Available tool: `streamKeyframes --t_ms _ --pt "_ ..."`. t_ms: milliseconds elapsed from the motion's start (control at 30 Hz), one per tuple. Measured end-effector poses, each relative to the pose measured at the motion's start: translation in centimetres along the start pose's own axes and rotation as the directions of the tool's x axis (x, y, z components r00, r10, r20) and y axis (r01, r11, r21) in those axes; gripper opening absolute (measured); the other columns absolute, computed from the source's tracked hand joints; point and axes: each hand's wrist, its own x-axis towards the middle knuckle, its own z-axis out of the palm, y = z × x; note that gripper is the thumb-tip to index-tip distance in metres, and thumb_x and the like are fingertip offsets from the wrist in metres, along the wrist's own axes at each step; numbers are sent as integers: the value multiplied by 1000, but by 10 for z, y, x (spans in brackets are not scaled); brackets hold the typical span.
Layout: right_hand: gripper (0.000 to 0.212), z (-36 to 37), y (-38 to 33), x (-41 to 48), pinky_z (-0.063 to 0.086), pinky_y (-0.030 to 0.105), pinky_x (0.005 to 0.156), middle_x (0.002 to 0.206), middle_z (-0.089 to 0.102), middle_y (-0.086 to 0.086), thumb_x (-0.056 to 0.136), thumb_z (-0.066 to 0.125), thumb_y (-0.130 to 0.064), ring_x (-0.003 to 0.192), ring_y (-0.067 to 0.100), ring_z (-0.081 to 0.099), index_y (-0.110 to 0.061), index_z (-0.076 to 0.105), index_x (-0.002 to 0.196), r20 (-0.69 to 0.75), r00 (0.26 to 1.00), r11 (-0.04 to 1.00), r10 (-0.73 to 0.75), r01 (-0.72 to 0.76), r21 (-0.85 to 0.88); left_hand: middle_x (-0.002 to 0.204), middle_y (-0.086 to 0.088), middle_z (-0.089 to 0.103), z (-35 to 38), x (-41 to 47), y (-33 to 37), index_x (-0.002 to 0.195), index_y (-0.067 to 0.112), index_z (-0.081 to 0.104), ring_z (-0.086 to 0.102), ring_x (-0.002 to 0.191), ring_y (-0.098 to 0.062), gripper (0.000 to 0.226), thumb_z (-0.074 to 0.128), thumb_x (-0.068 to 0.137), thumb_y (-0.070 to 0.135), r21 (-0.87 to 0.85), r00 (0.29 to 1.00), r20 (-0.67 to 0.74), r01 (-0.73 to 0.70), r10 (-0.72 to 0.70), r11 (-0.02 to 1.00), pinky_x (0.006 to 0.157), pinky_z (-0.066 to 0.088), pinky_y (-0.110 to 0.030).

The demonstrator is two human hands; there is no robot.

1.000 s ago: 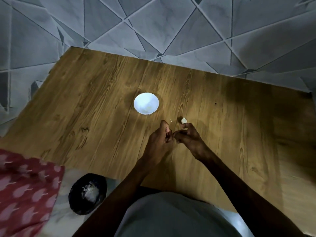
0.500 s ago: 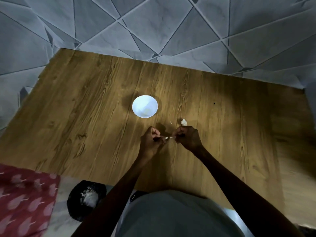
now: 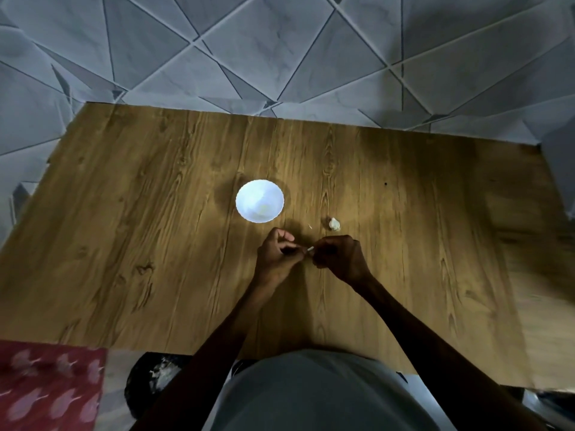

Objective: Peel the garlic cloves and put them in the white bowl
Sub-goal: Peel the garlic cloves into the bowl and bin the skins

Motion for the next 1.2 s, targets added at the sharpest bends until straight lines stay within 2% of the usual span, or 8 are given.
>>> streamKeyframes --t_ms 200,333,633,733,833,1000,1100,1200 --pt "8 0 -8 0 61 27 64 76 74 -1 89 71 -12 66 7 71 -8 75 95 -36 999 999 -1 3 33 90 -7 66 -6 4 7 102 8 50 63 72 4 43 81 74 10 110 993 36 -117 113 987 63 46 -11" --pt "5 -1 -9 3 60 23 64 77 73 -3 89 70 -7 66 4 70 -10 75 90 -36 999 998 -35 33 -57 82 6 62 -4 2 13 103 9 49 66 77 -11 45 81 71 11 149 986 56 -163 156 975 66 51 -26" --pt "11 -1 -17 6 58 22 68 77 72 -7 80 74 1 68 2 68 -10 76 81 -91 995 995 -36 27 -98 75 7 60 -5 4 22 104 12 39 63 71 -13 51 78 73 5 190 982 96 -179 163 965 61 48 -21" --pt "14 -1 -22 7 58 22 68 77 73 -6 78 74 4 70 4 69 -10 76 80 -123 990 994 -69 59 -87 92 -10 65 -8 7 22 110 9 39 67 79 -15 54 79 74 9 97 993 90 -86 78 992 62 50 -16" --pt "22 -2 -25 6 58 21 67 78 73 -5 75 72 12 74 5 70 -9 75 80 -167 980 992 -112 100 -78 106 -23 66 -13 10 22 108 11 41 72 85 -23 48 76 76 9 -100 989 122 91 -79 991 73 56 -25" --pt "16 -4 -29 7 58 18 67 80 72 -8 79 74 5 76 2 70 -9 76 86 -202 968 989 -146 137 -58 81 -15 72 -25 12 29 98 14 40 69 90 -37 49 80 69 14 -281 945 278 254 -175 926 100 48 -53" --pt "16 -3 -32 6 56 14 67 79 71 -10 79 74 4 75 0 68 -10 76 86 -199 970 989 -140 127 -77 89 -22 71 -27 10 34 99 12 38 72 83 -30 48 78 74 9 -279 951 271 225 -148 934 86 57 -40" --pt "11 4 -33 6 51 11 65 79 72 -7 82 72 -1 71 1 67 -11 74 84 -184 978 990 -98 76 -122 74 -9 66 -19 5 40 103 4 35 63 58 -5 47 75 78 1 -19 993 104 -52 53 998 59 51 -19"
